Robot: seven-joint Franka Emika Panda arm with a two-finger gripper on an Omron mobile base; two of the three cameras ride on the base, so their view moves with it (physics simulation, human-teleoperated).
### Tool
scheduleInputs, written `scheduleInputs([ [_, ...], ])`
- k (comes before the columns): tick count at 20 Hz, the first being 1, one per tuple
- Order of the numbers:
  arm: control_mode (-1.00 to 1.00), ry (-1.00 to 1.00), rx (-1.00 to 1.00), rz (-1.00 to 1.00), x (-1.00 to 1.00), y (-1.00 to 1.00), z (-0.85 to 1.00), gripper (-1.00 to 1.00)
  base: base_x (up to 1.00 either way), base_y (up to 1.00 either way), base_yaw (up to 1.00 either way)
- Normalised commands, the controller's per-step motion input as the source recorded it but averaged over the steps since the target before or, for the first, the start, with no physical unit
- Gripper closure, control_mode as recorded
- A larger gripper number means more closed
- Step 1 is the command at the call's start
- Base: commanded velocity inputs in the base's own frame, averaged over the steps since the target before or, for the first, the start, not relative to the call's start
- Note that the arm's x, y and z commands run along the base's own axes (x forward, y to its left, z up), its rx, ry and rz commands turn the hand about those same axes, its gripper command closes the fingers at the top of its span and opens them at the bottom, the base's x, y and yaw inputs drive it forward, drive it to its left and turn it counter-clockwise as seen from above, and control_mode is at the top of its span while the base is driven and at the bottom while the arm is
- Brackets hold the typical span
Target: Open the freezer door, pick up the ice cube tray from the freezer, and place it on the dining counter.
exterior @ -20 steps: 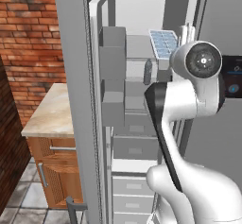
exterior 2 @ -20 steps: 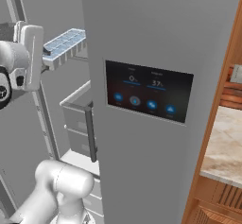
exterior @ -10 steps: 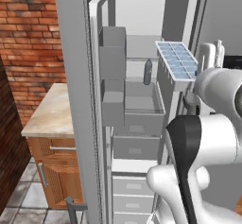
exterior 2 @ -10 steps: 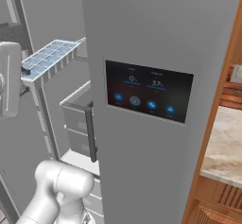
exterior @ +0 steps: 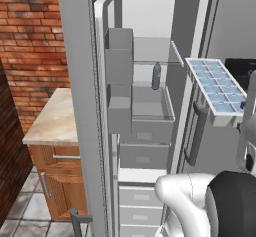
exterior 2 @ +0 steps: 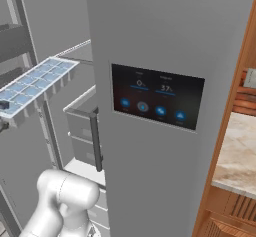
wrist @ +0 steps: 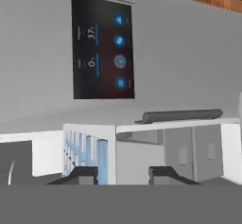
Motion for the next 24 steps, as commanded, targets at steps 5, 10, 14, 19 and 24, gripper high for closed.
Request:
scheduleInputs([
  [5, -1.0, 0.03, 0.0, -0.09, -0.55, -0.17, 0.0, 1.0, 0.0, 0.0, 0.0],
  [10, -1.0, 0.01, 0.0, -0.09, -0.09, -0.11, 0.0, 1.0, 0.0, 0.0, 0.0],
  [14, 1.0, 0.0, 0.0, -0.08, -0.01, -0.08, 0.0, 1.0, -0.2, -0.18, -0.12],
  [19, 1.0, 0.0, 0.0, 0.0, 0.0, 0.0, 0.0, 1.0, -0.93, -0.57, -0.42],
  [24, 1.0, 0.0, 0.0, 0.0, 0.0, 0.0, 0.0, 1.0, -0.88, -0.31, -0.65],
])
